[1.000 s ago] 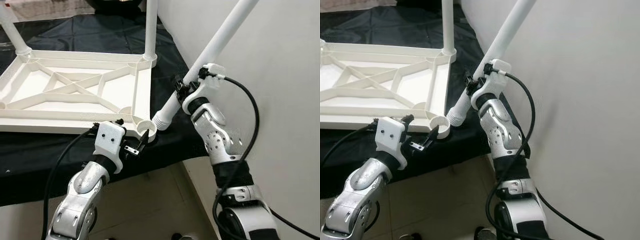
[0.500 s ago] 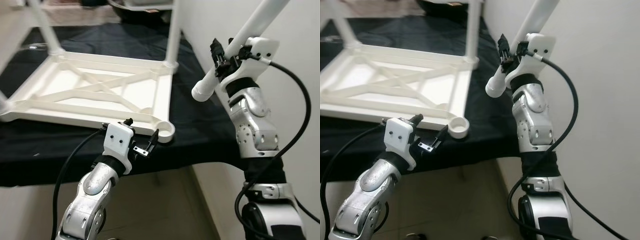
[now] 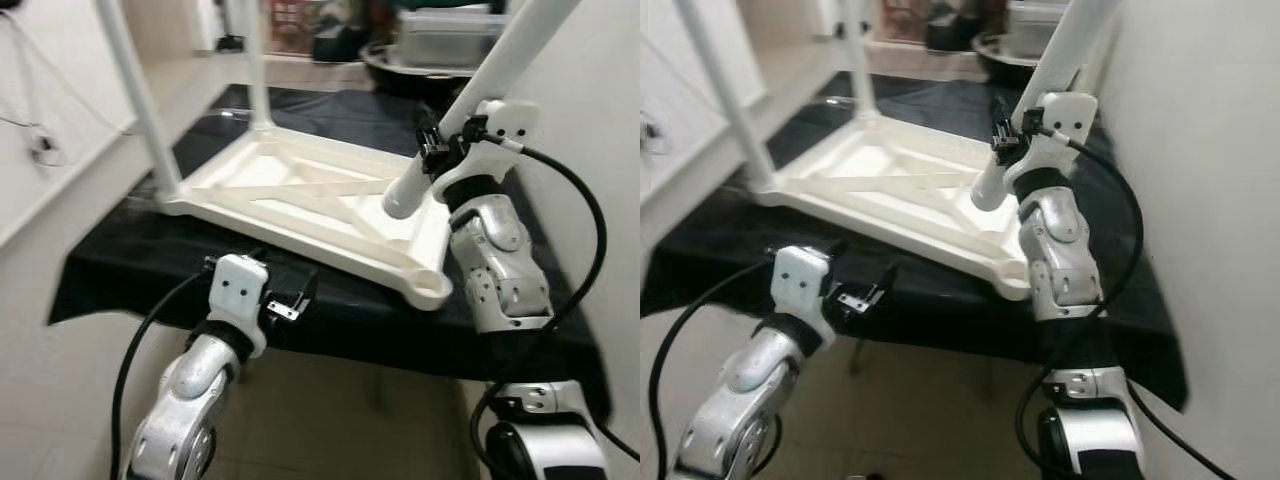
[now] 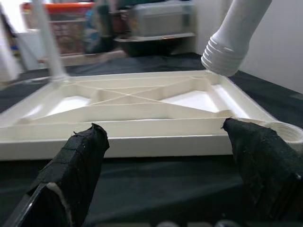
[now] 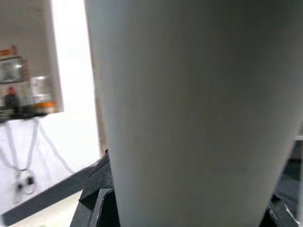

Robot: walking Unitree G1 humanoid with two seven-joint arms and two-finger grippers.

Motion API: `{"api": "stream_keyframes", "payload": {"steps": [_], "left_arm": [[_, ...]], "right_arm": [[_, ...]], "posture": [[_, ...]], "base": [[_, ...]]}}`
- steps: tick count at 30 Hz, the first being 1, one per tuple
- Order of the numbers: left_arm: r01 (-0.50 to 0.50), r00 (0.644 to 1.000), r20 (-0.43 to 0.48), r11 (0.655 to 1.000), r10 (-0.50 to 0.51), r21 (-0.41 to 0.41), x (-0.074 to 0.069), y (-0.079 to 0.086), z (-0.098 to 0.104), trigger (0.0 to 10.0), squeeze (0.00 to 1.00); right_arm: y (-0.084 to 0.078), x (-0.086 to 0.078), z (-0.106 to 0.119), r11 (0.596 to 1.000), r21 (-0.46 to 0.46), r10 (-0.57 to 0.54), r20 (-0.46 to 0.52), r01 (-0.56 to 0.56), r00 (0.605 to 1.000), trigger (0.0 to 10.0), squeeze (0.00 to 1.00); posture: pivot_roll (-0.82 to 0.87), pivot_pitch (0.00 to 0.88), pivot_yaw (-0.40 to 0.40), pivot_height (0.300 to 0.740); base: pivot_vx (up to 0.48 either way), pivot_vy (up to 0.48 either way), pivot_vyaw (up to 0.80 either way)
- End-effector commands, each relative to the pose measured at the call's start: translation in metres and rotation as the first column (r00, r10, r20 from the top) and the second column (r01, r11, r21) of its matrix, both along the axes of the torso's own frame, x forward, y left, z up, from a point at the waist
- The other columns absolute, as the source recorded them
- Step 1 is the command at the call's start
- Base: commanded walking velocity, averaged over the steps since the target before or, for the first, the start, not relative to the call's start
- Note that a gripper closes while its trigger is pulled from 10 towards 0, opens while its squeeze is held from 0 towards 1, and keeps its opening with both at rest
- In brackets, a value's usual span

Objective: Building children table

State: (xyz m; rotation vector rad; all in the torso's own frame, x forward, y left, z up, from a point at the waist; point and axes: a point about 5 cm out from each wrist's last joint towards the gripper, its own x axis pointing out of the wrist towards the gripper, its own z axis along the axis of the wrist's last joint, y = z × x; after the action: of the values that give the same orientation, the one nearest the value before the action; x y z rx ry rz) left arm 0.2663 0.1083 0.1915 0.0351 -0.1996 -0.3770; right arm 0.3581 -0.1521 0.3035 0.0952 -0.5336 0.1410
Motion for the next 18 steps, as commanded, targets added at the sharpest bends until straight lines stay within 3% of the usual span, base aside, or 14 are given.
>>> {"api": "stream_keyframes", "payload": {"steps": [1, 13, 16, 18], "left_arm": [[-0.017, 1.0, -0.001, 1.0, 0.017, 0.006, 0.002, 0.0, -0.002, 10.0, 0.0], [-0.082, 0.997, 0.009, 0.997, 0.082, 0.009, 0.003, 0.006, -0.004, 10.0, 0.0], [-0.111, 0.994, 0.013, 0.994, 0.111, 0.022, 0.004, 0.009, -0.004, 10.0, 0.0], [-0.128, 0.992, 0.011, 0.992, 0.128, 0.022, 0.005, 0.01, -0.005, 10.0, 0.0]], "right_arm": [[0.004, -0.002, -0.005, 1.0, -0.008, 0.008, 0.006, -0.008, 1.0, 10.0, 0.0], [0.023, -0.021, -0.044, 0.998, -0.038, 0.043, -0.087, -0.046, 0.995, 10.0, 0.0], [0.025, -0.023, -0.048, 0.998, -0.022, 0.049, -0.103, -0.051, 0.993, 10.0, 0.0], [0.025, -0.023, -0.049, 0.999, 0.016, 0.053, -0.111, -0.051, 0.992, 10.0, 0.0]], "posture": [[0.05, 0.054, -0.049, 0.74], [0.04, 0.026, -0.049, 0.74], [0.04, 0.022, -0.048, 0.74], [0.04, 0.014, -0.05, 0.74]], "base": [[0.0, 0.0, 0.8], [0.0, 0.0, 0.8], [0.0, 0.0, 0.8], [0.0, 0.0, 0.0]]}}
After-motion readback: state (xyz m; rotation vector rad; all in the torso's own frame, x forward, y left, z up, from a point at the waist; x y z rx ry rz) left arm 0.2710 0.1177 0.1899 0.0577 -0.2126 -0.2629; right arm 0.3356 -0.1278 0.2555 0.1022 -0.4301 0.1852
